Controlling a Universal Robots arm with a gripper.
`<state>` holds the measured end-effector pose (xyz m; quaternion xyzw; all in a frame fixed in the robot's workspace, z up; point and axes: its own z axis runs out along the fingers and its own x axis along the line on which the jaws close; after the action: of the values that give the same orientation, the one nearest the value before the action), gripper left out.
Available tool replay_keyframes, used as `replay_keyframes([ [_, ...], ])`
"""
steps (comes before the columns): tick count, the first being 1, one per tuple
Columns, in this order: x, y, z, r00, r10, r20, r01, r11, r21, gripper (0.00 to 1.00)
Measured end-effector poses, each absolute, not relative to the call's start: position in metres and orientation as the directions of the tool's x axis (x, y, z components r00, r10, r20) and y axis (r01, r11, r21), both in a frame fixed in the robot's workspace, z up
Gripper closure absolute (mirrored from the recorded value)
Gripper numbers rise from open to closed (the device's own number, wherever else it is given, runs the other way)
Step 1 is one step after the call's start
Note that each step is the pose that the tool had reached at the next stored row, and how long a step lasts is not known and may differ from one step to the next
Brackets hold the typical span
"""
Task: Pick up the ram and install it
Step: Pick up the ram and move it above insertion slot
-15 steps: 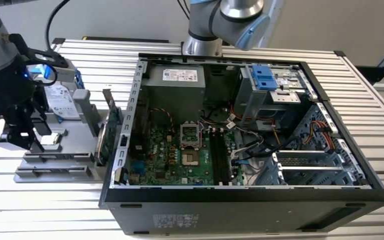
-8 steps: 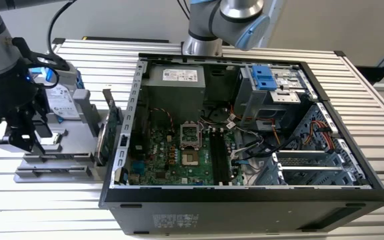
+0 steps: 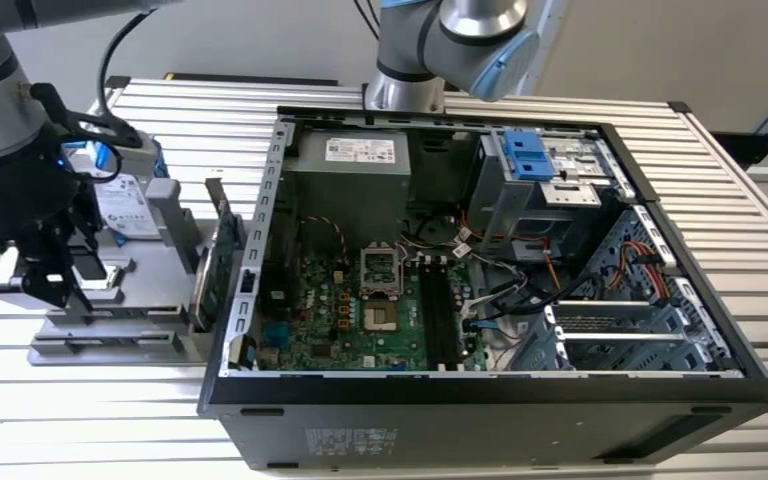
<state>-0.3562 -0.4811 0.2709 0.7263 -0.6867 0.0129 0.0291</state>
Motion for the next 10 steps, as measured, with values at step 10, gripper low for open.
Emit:
replay_keyframes([
  [10, -0.3564, -0.4804, 0.2612, 0.057, -0.997, 0.060, -0.998, -0.055, 0.024, 0.00],
])
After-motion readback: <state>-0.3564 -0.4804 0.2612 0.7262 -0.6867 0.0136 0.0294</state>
